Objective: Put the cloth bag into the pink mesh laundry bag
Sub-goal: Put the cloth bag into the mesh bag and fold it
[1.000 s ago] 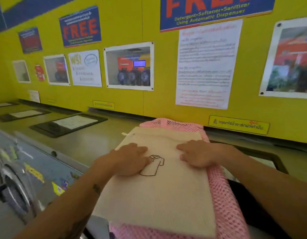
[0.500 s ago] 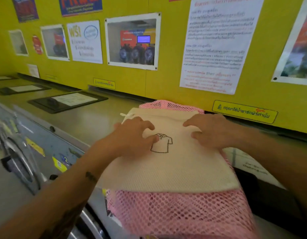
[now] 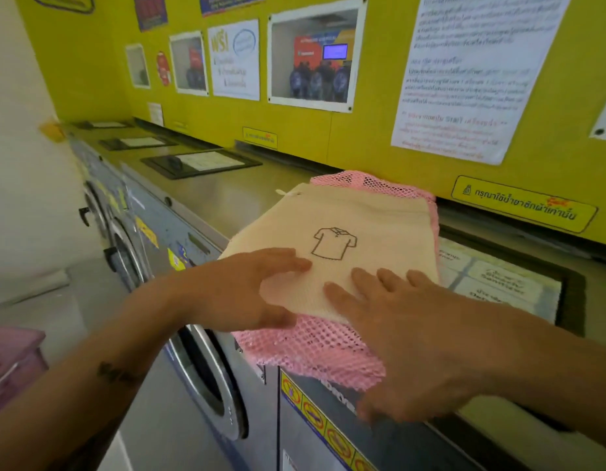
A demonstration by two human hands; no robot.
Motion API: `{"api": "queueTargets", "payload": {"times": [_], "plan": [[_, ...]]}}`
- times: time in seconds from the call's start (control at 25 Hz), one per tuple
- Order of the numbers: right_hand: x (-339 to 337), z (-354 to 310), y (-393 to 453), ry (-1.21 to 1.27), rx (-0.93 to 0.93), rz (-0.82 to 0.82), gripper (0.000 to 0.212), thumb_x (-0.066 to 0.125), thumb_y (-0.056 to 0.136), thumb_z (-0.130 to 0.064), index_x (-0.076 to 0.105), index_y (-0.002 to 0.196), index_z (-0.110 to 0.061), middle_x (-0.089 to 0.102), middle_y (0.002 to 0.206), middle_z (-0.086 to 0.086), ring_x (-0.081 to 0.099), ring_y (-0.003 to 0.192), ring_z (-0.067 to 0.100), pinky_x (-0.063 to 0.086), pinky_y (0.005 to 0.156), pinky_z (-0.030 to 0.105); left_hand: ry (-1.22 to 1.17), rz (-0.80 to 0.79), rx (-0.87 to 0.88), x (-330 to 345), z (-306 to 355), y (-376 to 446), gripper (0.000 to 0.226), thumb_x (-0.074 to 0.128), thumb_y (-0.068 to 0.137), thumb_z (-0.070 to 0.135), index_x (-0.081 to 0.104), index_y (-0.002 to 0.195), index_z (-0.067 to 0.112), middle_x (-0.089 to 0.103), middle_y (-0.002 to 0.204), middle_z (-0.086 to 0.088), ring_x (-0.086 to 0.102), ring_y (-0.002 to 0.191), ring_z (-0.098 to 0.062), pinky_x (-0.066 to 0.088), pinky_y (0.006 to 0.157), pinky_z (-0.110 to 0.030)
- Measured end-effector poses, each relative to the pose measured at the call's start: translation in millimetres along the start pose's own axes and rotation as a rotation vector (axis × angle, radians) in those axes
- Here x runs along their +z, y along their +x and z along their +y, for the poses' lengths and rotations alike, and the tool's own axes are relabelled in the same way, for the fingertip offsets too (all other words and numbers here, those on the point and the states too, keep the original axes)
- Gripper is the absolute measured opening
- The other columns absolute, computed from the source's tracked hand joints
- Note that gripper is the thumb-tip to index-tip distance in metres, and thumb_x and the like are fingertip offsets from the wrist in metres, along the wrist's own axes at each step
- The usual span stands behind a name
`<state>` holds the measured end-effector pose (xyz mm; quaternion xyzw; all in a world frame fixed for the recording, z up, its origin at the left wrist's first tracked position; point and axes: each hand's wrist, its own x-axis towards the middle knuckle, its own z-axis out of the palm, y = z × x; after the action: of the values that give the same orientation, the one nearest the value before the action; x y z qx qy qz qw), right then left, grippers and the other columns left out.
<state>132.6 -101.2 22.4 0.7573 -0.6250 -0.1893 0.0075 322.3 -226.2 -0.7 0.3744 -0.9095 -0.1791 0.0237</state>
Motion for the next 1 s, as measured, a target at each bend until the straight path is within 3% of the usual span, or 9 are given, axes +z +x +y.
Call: {"api": "queueTargets", "payload": {"times": [0.12,0.24,0.32,0.4,0.48,0.56,0.76,0.88,1.0], "plan": [[18.5,-7.9,-3.9,-0.106,0.028,0.239,0.096,0.06,0.08,-0.055,0.004,0.15,-0.019,0.034,0.134,0.009,0.04,0.118,0.028,0.036,0.101,0.047,0.137,-0.131,-0.051,22.7,6.6,-14.6,0.125,0.07,0.064,0.069,-0.026,0.141,0.052,-0.038,0.152,0.019,-0.037,0.14,-0.012,-0.017,0.114,-0.057],[22.0,-12.6,-5.9,-0.089,0.024,0.329,0.076,0.052,0.087,-0.044,0.016,0.148,-0.018,0.041,0.13,0.007,0.045,0.111,0.027,0.039,0.092,0.043,0.196,0.054,-0.06,57.7,16.2,-10.5,0.142,0.074,0.057,0.07,-0.042,0.134,0.045,-0.053,0.144,0.01,-0.049,0.132,-0.021,-0.025,0.107,-0.058],[19.6,-10.3,-6.2,-0.056,-0.002,0.346,0.064,0.05,0.088,-0.038,0.024,0.144,-0.021,0.045,0.127,0.005,0.048,0.109,0.026,0.043,0.09,0.042,0.271,0.24,-0.053,76.0,16.7,-4.7,0.134,0.074,0.064,0.063,-0.032,0.142,0.039,-0.041,0.153,0.001,-0.037,0.141,-0.029,-0.015,0.113,-0.063],[16.4,-3.7,-4.8,-0.014,-0.03,0.348,0.055,0.05,0.088,-0.029,0.032,0.14,-0.026,0.05,0.128,0.0,0.052,0.109,0.024,0.048,0.089,0.042,0.303,0.428,-0.016,78.0,11.9,-1.0,0.112,0.073,0.066,0.045,-0.003,0.148,0.039,0.001,0.16,-0.007,0.003,0.147,-0.035,0.013,0.115,-0.062],[11.1,7.2,-1.7,0.05,-0.045,0.324,0.056,0.048,0.09,-0.021,0.032,0.142,-0.033,0.051,0.134,-0.005,0.052,0.114,0.02,0.049,0.094,0.04,0.314,0.535,0.043,64.0,3.7,1.9,0.087,0.068,0.061,0.032,0.03,0.14,0.038,0.045,0.141,-0.002,0.046,0.127,-0.029,0.036,0.105,-0.053],[1.0,18.3,0.2,0.127,-0.054,0.295,0.059,0.047,0.091,-0.018,0.032,0.145,-0.037,0.052,0.138,-0.011,0.052,0.118,0.016,0.046,0.099,0.039,0.335,0.572,0.098,45.0,-1.7,3.8,0.067,0.063,0.058,0.029,0.052,0.124,0.034,0.065,0.11,0.004,0.065,0.097,-0.024,0.046,0.093,-0.045],[-29.4,36.1,4.6,0.402,-0.108,0.27,0.045,0.041,0.085,-0.018,0.058,0.125,-0.031,0.063,0.121,-0.013,0.057,0.111,0.008,0.047,0.093,0.037,0.318,0.474,0.269,-26.3,-8.4,4.3,0.04,0.053,0.073,0.038,0.057,0.113,0.038,0.063,0.094,0.013,0.061,0.083,-0.011,0.052,0.077,-0.034],[-52.8,48.1,5.1,0.572,-0.076,0.275,0.027,0.049,0.096,-0.025,0.062,0.118,-0.033,0.066,0.113,-0.006,0.065,0.102,0.017,0.054,0.087,0.045,0.21,0.374,0.361,-78.0,-19.2,0.9,0.028,0.06,0.078,0.033,0.06,0.104,0.041,0.066,0.088,0.018,0.06,0.079,-0.003,0.052,0.07,-0.032],[-85.2,53.5,6.9,0.738,-0.061,0.267,0.018,0.058,0.097,-0.025,0.068,0.112,-0.025,0.071,0.105,0.003,0.069,0.095,0.027,0.055,0.083,0.054,0.119,0.078,0.376,-128.9,-31.0,10.7,0.018,0.061,0.082,0.026,0.065,0.094,0.038,0.071,0.083,0.017,0.066,0.077,0.0,0.054,0.07,-0.03]]}}
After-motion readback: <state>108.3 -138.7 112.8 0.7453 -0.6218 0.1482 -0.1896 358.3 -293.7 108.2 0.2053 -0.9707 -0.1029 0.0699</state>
